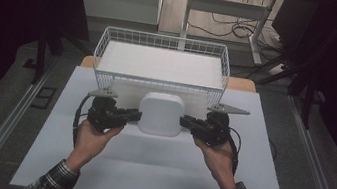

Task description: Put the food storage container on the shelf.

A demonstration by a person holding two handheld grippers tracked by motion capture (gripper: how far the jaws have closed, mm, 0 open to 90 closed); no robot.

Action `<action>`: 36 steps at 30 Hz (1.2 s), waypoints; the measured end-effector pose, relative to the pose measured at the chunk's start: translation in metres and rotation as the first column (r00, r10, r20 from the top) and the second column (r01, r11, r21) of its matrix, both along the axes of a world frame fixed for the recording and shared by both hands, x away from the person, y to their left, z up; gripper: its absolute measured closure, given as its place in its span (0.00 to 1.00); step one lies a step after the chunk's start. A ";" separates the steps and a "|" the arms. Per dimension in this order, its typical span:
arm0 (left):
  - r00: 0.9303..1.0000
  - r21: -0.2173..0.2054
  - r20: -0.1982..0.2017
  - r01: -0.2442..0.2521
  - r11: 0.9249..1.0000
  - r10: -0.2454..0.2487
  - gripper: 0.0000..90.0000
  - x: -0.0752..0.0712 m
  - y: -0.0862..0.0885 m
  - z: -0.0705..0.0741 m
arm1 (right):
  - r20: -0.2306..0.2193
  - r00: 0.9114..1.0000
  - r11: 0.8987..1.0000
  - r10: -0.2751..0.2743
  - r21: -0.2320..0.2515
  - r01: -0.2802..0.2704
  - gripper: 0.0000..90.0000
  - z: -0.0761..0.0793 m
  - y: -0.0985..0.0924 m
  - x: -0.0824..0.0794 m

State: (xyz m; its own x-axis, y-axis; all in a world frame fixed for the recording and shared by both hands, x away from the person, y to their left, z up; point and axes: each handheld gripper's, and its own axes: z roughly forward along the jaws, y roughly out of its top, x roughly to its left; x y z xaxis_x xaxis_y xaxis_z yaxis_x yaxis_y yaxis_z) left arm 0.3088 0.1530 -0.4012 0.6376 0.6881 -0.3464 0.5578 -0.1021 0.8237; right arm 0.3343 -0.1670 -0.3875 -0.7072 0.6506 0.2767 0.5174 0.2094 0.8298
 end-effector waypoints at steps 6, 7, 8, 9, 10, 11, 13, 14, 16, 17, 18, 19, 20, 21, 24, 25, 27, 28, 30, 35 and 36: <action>0.999 0.010 0.040 -0.018 1.000 0.017 0.89 0.006 0.002 0.027 | 0.018 1.000 1.000 -0.003 0.023 0.003 0.87 0.021 0.003 0.011; 0.999 0.010 0.047 -0.022 1.000 0.022 0.89 0.007 0.003 0.033 | 0.021 1.000 1.000 -0.002 0.025 0.002 0.87 0.024 0.004 0.013; 0.998 0.010 0.052 -0.026 1.000 0.026 0.89 0.009 0.004 0.037 | 0.033 0.999 1.000 -0.004 0.025 0.003 0.87 0.029 0.005 0.015; 0.998 0.007 0.057 -0.029 1.000 0.029 0.89 0.010 0.005 0.042 | 0.042 0.999 1.000 -0.004 0.025 0.003 0.87 0.034 0.006 0.017; 0.998 0.005 0.060 -0.032 0.999 0.032 0.89 0.012 0.005 0.046 | 0.048 0.999 1.000 -0.005 0.023 0.004 0.87 0.039 0.007 0.019; 0.997 -0.001 0.066 -0.036 0.999 0.036 0.89 0.015 0.007 0.053 | 0.066 0.998 1.000 -0.007 0.019 0.006 0.87 0.048 0.010 0.023; 0.997 -0.003 0.069 -0.038 0.999 0.038 0.89 0.018 0.008 0.058 | 0.071 0.997 1.000 -0.008 0.020 0.007 0.87 0.052 0.010 0.024; 0.997 -0.007 0.072 -0.039 0.999 0.039 0.89 0.021 0.009 0.063 | 0.078 0.997 1.000 -0.011 0.021 0.009 0.87 0.057 0.012 0.027; 0.997 -0.011 0.073 -0.039 0.999 0.040 0.89 0.024 0.010 0.069 | 0.086 0.996 1.000 -0.015 0.020 0.013 0.87 0.066 0.013 0.031; 0.996 -0.010 0.076 -0.041 0.999 0.042 0.89 0.028 0.010 0.073 | 0.089 0.996 1.000 -0.016 0.022 0.015 0.87 0.069 0.014 0.033; 0.996 -0.009 0.077 -0.042 0.999 0.043 0.89 0.030 0.011 0.077 | 0.093 0.995 1.000 -0.018 0.023 0.016 0.87 0.073 0.015 0.036; 0.996 -0.013 0.076 -0.042 0.999 0.043 0.89 0.033 0.011 0.080 | 0.096 0.995 1.000 -0.021 0.023 0.019 0.87 0.076 0.016 0.039; 0.996 -0.013 0.075 -0.044 0.999 0.044 0.89 0.036 0.012 0.083 | 0.097 0.995 0.999 -0.026 0.023 0.024 0.87 0.080 0.016 0.041; 0.996 -0.009 0.076 -0.045 0.999 0.046 0.89 0.039 0.012 0.087 | 0.100 0.995 0.999 -0.029 0.023 0.027 0.87 0.083 0.017 0.044; 0.996 -0.004 0.072 -0.048 0.999 0.048 0.89 0.048 0.012 0.094 | 0.102 0.994 0.999 -0.040 0.023 0.038 0.87 0.090 0.019 0.053; 0.997 -0.005 0.066 -0.051 0.999 0.051 0.89 0.052 0.012 0.097 | 0.095 0.994 0.999 -0.048 0.026 0.045 0.87 0.094 0.019 0.059; 0.997 -0.005 0.056 -0.050 0.999 0.050 0.89 0.059 0.012 0.099 | 0.094 0.994 0.999 -0.051 0.025 0.048 0.86 0.096 0.019 0.062; 0.998 -0.006 0.050 -0.049 0.999 0.049 0.88 0.063 0.012 0.100 | 0.088 0.994 0.998 -0.056 0.024 0.054 0.86 0.098 0.020 0.068; 0.998 -0.010 0.038 -0.049 0.999 0.049 0.88 0.069 0.012 0.100 | 0.085 0.995 0.998 -0.060 0.023 0.058 0.86 0.099 0.020 0.071; 0.999 -0.018 0.009 -0.049 0.999 0.049 0.88 0.082 0.013 0.097 | 0.063 0.996 0.997 -0.071 0.013 0.070 0.86 0.101 0.022 0.082; 0.999 -0.019 0.005 -0.050 0.999 0.050 0.88 0.083 0.013 0.097 | 0.056 0.996 0.997 -0.071 0.014 0.070 0.86 0.101 0.023 0.085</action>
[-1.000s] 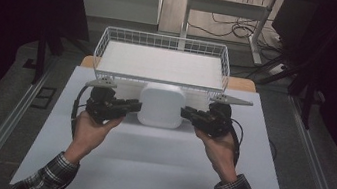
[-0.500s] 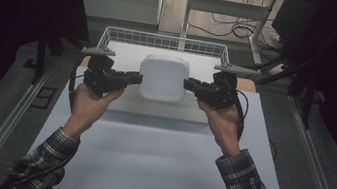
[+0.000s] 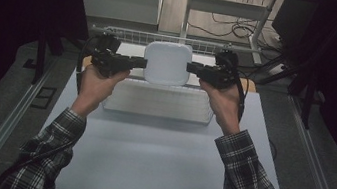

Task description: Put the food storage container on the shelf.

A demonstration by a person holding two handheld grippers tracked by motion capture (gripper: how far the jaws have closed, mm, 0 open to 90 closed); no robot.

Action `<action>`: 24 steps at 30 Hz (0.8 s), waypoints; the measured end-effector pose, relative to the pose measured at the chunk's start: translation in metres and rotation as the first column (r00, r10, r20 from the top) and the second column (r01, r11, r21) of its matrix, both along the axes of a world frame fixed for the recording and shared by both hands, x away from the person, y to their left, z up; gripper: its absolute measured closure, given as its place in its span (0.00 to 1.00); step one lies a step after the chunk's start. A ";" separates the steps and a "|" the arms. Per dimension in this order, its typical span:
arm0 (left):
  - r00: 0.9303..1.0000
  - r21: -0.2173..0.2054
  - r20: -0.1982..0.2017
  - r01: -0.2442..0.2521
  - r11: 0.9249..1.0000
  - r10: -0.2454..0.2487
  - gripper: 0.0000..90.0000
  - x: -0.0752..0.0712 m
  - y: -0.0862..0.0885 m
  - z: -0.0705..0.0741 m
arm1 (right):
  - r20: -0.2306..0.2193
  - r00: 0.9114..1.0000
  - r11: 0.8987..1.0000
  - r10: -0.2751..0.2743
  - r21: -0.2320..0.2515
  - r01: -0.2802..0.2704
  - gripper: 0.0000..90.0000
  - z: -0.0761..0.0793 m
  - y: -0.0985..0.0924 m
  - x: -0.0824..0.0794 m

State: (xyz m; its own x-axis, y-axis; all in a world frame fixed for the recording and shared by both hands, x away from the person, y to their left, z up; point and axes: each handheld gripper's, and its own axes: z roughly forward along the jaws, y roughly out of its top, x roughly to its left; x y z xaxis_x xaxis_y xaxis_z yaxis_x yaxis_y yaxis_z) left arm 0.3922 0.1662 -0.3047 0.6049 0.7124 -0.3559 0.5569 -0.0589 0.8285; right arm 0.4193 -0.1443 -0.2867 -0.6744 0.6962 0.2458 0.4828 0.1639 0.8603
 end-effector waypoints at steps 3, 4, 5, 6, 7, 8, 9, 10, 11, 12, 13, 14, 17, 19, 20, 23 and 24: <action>1.000 -0.006 -0.015 -0.004 1.000 0.004 0.86 0.006 0.001 -0.003 | -0.018 1.000 1.000 -0.002 0.006 0.002 0.86 -0.001 0.001 0.006; 1.000 -0.006 -0.015 -0.004 1.000 0.004 0.85 0.006 0.001 -0.003 | -0.022 1.000 1.000 0.001 0.006 -0.001 0.85 -0.002 0.002 0.008; 1.000 -0.010 -0.016 -0.004 1.000 0.004 0.84 0.008 0.001 -0.003 | -0.027 1.000 1.000 -0.001 0.005 0.002 0.85 -0.002 0.002 0.009; 1.000 -0.014 -0.020 -0.007 1.000 0.007 0.84 0.009 0.001 -0.004 | -0.027 1.000 1.000 -0.001 0.005 0.002 0.85 -0.002 0.002 0.009; 1.000 -0.012 -0.021 -0.007 1.000 0.007 0.83 0.010 0.001 -0.004 | -0.031 1.000 1.000 -0.002 0.002 0.002 0.85 -0.003 0.003 0.011; 1.000 -0.009 -0.020 -0.007 1.000 0.007 0.82 0.011 0.001 -0.004 | -0.035 0.999 1.000 -0.004 -0.001 0.004 0.84 -0.003 0.004 0.012; 1.000 -0.011 -0.017 -0.005 1.000 0.005 0.81 0.012 0.001 -0.004 | -0.038 0.999 1.000 -0.011 -0.004 0.011 0.83 -0.004 0.005 0.015; 1.000 -0.015 -0.019 -0.004 1.000 0.004 0.80 0.013 0.001 -0.004 | -0.040 0.999 1.000 -0.014 -0.003 0.014 0.82 -0.004 0.005 0.016; 1.000 -0.020 -0.019 -0.006 1.000 0.006 0.80 0.014 0.001 -0.004 | -0.040 0.999 1.000 -0.014 -0.003 0.014 0.82 -0.004 0.005 0.016; 1.000 -0.022 -0.020 -0.007 1.000 0.006 0.80 0.015 0.000 -0.004 | -0.042 0.999 1.000 -0.017 -0.002 0.017 0.82 -0.004 0.005 0.017; 1.000 -0.023 -0.020 -0.005 1.000 0.004 0.78 0.017 0.000 -0.004 | -0.044 0.999 1.000 -0.019 -0.001 0.019 0.80 -0.004 0.006 0.019; 1.000 -0.028 -0.023 -0.002 1.000 0.001 0.78 0.018 0.000 -0.004 | -0.044 0.999 1.000 -0.019 -0.001 0.019 0.80 -0.004 0.006 0.019; 1.000 -0.045 -0.031 0.004 0.999 -0.005 0.74 0.021 0.001 -0.004 | -0.051 0.998 1.000 -0.019 -0.001 0.019 0.77 -0.004 0.007 0.022; 0.999 -0.051 -0.036 0.001 0.999 -0.003 0.73 0.024 0.002 -0.004 | -0.063 0.998 1.000 -0.015 -0.006 0.014 0.75 -0.005 0.009 0.024; 0.999 -0.050 -0.037 -0.004 0.999 0.002 0.72 0.025 0.001 -0.004 | -0.070 0.997 1.000 -0.016 -0.018 0.015 0.73 -0.005 0.011 0.027; 0.999 -0.033 -0.049 -0.014 0.999 0.012 0.73 0.029 0.000 -0.005 | -0.073 0.997 0.999 -0.021 -0.029 0.019 0.72 -0.006 0.013 0.029; 0.999 -0.025 -0.052 -0.017 1.000 0.016 0.73 0.030 0.000 -0.005 | -0.075 0.997 0.999 -0.023 -0.028 0.021 0.71 -0.006 0.014 0.030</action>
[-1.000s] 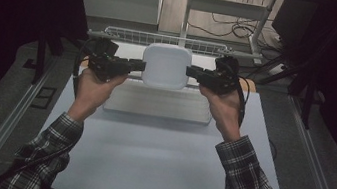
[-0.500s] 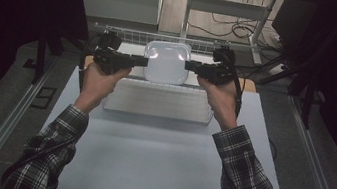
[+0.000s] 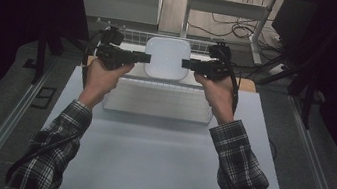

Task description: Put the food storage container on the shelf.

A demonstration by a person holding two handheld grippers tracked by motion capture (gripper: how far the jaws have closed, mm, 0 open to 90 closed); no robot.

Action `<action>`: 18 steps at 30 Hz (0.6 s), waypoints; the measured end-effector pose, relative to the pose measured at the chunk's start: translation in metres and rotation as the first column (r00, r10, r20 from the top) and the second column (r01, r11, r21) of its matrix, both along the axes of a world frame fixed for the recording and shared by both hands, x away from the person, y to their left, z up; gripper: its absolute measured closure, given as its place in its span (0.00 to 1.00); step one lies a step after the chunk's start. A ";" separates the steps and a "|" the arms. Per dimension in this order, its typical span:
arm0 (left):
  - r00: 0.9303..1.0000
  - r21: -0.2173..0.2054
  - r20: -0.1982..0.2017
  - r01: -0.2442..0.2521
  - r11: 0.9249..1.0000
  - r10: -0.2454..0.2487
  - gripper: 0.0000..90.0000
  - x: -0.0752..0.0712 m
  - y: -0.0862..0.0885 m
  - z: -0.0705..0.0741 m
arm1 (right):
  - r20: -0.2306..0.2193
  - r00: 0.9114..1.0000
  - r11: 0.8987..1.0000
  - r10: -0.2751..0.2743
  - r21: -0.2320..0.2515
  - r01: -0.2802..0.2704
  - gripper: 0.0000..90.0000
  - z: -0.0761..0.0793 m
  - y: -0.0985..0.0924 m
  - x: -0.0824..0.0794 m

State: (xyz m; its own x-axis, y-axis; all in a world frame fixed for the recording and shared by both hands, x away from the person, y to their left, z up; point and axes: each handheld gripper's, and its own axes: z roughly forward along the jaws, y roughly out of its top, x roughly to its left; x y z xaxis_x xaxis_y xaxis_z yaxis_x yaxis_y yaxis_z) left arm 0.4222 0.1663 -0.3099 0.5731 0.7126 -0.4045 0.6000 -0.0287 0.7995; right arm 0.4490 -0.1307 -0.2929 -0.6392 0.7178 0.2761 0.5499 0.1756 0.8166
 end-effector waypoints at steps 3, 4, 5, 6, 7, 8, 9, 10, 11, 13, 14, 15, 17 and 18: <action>1.000 0.005 -0.013 -0.002 1.000 0.002 0.74 0.004 -0.001 -0.002 | -0.008 1.000 1.000 -0.002 0.008 0.002 0.70 -0.001 0.000 0.003; 1.000 -0.001 -0.015 0.001 1.000 -0.001 0.74 0.005 0.000 -0.003 | -0.012 1.000 1.000 -0.004 0.008 0.004 0.69 -0.001 0.000 0.004; 1.000 -0.003 -0.018 -0.001 1.000 0.001 0.73 0.007 0.000 -0.003 | -0.017 1.000 1.000 -0.003 0.009 0.003 0.68 -0.002 0.000 0.005; 1.000 -0.006 -0.019 -0.002 1.000 0.002 0.72 0.008 0.000 -0.004 | -0.020 1.000 1.000 -0.002 0.005 0.002 0.67 -0.003 0.000 0.006; 1.000 -0.007 -0.020 -0.003 1.000 0.003 0.71 0.010 0.001 -0.004 | -0.019 1.000 1.000 -0.003 0.005 0.004 0.67 -0.003 0.000 0.006; 1.000 -0.005 -0.025 -0.007 1.000 0.007 0.69 0.011 0.000 -0.004 | -0.014 1.000 1.000 -0.011 -0.006 0.011 0.66 -0.003 0.001 0.007; 1.000 -0.008 -0.026 -0.014 1.000 0.014 0.67 0.012 0.000 -0.004 | -0.008 1.000 1.000 -0.015 -0.019 0.015 0.66 -0.003 0.001 0.007; 1.000 -0.001 -0.021 -0.016 1.000 0.016 0.66 0.013 0.001 -0.004 | -0.004 1.000 0.999 -0.022 -0.025 0.021 0.65 -0.003 0.002 0.007; 0.999 0.008 -0.018 -0.026 1.000 0.026 0.65 0.014 0.001 -0.004 | -0.003 1.000 0.999 -0.025 -0.024 0.025 0.64 -0.004 0.002 0.008; 0.999 0.022 -0.009 -0.044 0.999 0.044 0.59 0.017 0.001 -0.004 | -0.017 1.000 1.000 -0.023 -0.015 0.023 0.60 -0.004 0.002 0.010; 0.999 0.020 -0.010 -0.045 0.999 0.046 0.59 0.018 0.001 -0.004 | -0.017 1.000 1.000 -0.023 -0.015 0.023 0.60 -0.004 0.002 0.010; 0.999 0.022 -0.009 -0.053 0.998 0.053 0.59 0.020 0.001 -0.004 | -0.020 1.000 1.000 -0.024 -0.013 0.024 0.60 -0.004 0.002 0.010; 0.998 0.020 -0.007 -0.062 0.998 0.062 0.58 0.023 0.001 -0.004 | -0.022 0.999 1.000 -0.025 -0.009 0.024 0.58 -0.004 0.002 0.012; 0.998 0.024 -0.004 -0.064 0.998 0.064 0.58 0.025 0.001 -0.004 | -0.018 0.999 1.000 -0.029 -0.008 0.029 0.57 -0.004 0.002 0.012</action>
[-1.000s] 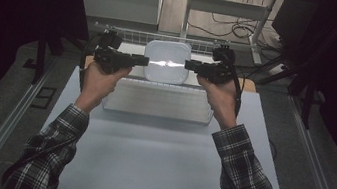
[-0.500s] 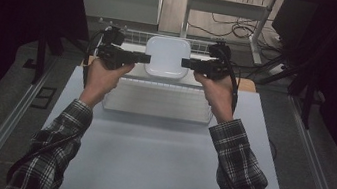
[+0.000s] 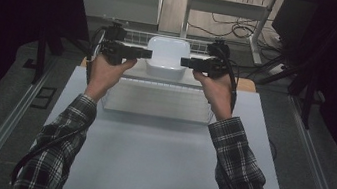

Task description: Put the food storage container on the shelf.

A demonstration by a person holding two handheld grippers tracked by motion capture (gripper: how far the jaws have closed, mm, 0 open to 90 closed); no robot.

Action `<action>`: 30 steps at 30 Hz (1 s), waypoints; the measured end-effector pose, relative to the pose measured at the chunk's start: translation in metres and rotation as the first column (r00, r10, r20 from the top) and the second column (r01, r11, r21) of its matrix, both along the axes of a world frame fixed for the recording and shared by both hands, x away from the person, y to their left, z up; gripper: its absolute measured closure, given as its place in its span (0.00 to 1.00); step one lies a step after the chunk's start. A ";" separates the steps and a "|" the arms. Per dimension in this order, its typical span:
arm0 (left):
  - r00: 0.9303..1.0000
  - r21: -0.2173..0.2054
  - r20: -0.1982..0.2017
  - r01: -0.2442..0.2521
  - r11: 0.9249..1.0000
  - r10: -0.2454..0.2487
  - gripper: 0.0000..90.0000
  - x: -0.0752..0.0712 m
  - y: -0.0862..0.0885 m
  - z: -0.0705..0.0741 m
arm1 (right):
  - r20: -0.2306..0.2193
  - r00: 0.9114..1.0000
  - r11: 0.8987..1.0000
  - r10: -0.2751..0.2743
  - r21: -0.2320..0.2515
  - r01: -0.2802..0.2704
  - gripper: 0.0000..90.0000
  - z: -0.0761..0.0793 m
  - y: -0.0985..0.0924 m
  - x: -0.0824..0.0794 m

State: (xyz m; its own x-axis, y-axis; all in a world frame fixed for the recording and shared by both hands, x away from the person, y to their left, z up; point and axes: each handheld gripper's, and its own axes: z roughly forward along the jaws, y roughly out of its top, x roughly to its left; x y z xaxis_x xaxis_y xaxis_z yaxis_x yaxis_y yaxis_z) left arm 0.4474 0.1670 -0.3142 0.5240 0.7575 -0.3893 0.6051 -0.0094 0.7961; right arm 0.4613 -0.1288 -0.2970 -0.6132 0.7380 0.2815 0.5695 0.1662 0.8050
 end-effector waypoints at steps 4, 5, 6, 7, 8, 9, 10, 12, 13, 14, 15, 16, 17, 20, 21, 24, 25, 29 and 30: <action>0.999 0.029 0.022 -0.033 0.999 0.032 0.56 0.006 -0.003 0.000 | 0.023 0.999 0.999 -0.034 -0.010 0.034 0.55 0.000 0.003 0.004; 0.999 0.034 0.023 -0.038 0.999 0.037 0.53 0.007 -0.003 0.000 | 0.036 0.998 0.999 -0.048 -0.018 0.048 0.54 0.000 0.004 0.005; 0.999 0.038 0.027 -0.039 0.999 0.038 0.51 0.008 -0.003 0.000 | 0.036 0.998 0.998 -0.054 -0.021 0.055 0.53 0.000 0.005 0.006; 0.998 0.046 0.038 -0.045 0.998 0.044 0.47 0.008 -0.004 -0.001 | 0.042 0.997 0.998 -0.059 -0.028 0.061 0.50 0.000 0.006 0.007; 0.997 0.059 0.055 -0.053 0.997 0.050 0.47 0.007 -0.004 -0.001 | 0.042 0.997 0.998 -0.059 -0.028 0.061 0.50 0.000 0.006 0.007; 0.996 0.070 0.075 -0.057 0.996 0.052 0.45 0.005 -0.005 -0.001 | 0.050 0.997 0.997 -0.061 -0.034 0.063 0.48 0.000 0.006 0.007; 0.994 0.057 0.092 -0.056 0.997 0.051 0.40 0.004 -0.004 -0.001 | 0.065 0.996 0.997 -0.061 -0.043 0.064 0.45 0.000 0.006 0.006; 0.993 -0.004 0.116 -0.020 1.000 0.020 0.28 0.000 0.000 -0.001 | 0.101 0.994 0.998 -0.044 -0.031 0.047 0.33 -0.001 0.004 0.003; 0.993 -0.004 0.116 -0.020 1.000 0.020 0.25 0.000 0.000 -0.001 | 0.101 0.994 0.998 -0.044 -0.031 0.047 0.33 -0.001 0.004 0.003; 0.993 -0.015 0.120 0.004 1.000 -0.002 0.25 -0.002 0.000 -0.001 | 0.107 0.994 0.999 -0.036 -0.019 0.038 0.28 -0.001 0.003 0.003; 0.993 -0.019 0.117 0.023 1.000 -0.020 0.21 -0.003 0.000 -0.001 | 0.116 0.993 1.000 -0.013 -0.007 0.014 0.16 -0.003 0.002 0.001; 0.992 -0.017 0.122 0.038 0.999 -0.035 0.21 -0.005 -0.001 -0.002 | 0.116 0.993 1.000 -0.013 -0.007 0.014 0.16 -0.003 0.002 0.001; 0.989 0.009 0.132 0.059 0.998 -0.059 0.15 -0.009 -0.003 -0.003 | 0.136 0.991 1.000 -0.009 -0.022 0.012 0.09 -0.005 0.002 -0.002; 0.985 0.033 0.144 0.089 0.995 -0.093 0.13 -0.012 -0.005 -0.005 | 0.154 0.988 0.999 -0.001 -0.036 0.007 0.04 -0.008 0.003 -0.005; 0.984 0.030 0.146 0.097 0.995 -0.101 0.11 -0.014 -0.006 -0.006 | 0.161 0.987 0.999 0.006 -0.035 -0.001 0.03 -0.009 0.003 -0.007; 0.980 0.067 0.150 0.124 0.990 -0.132 0.08 -0.018 -0.009 -0.008 | 0.180 0.983 0.999 0.019 -0.035 -0.013 0.01 -0.012 0.003 -0.013; 0.978 0.079 0.160 0.125 0.989 -0.136 0.08 -0.020 -0.011 -0.009 | 0.182 0.983 0.999 0.021 -0.037 -0.015 0.00 -0.012 0.003 -0.015; 0.973 0.088 0.165 0.146 0.985 -0.159 0.06 -0.026 -0.014 -0.014 | 0.191 0.981 0.998 0.038 -0.056 -0.027 0.00 -0.017 0.002 -0.021; 0.974 0.090 0.161 0.148 0.985 -0.161 0.06 -0.027 -0.015 -0.016 | 0.191 0.981 0.998 0.038 -0.056 -0.027 0.00 -0.017 0.002 -0.021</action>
